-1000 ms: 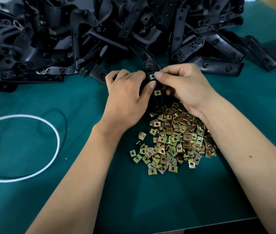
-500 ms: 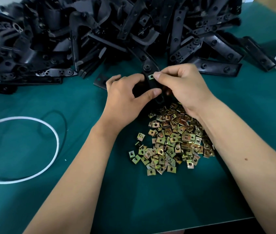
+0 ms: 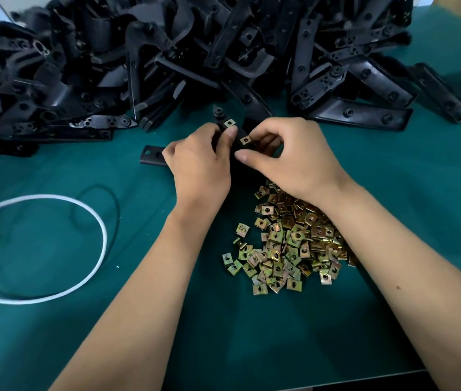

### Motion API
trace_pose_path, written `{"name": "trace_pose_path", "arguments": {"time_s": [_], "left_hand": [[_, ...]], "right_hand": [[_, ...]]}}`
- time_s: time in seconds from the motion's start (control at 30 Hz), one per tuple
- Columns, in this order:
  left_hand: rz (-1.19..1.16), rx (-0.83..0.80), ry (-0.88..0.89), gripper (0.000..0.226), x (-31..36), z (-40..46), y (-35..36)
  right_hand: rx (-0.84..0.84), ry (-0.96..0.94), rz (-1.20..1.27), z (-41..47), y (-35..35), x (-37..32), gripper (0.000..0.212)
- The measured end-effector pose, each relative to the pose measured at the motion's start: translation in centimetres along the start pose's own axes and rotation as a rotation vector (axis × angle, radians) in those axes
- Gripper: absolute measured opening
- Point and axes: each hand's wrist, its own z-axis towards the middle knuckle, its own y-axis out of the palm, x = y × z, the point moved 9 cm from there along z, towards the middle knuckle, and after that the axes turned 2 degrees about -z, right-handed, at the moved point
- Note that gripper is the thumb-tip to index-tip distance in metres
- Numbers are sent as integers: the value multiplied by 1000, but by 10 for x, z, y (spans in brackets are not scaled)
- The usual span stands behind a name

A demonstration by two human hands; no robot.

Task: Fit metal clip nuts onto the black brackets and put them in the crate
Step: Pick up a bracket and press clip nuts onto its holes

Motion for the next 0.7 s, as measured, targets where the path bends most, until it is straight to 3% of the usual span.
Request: {"name": "trace_pose_path", "arguments": {"time_s": [0.27, 0.7], "left_hand": [[-13, 41, 73, 30, 14, -6, -6], [82, 32, 67, 34, 27, -10, -7]], "right_hand": [[140, 12, -53, 0, -5, 4, 23], [121, 34, -107, -2, -9, 3, 25]]}}
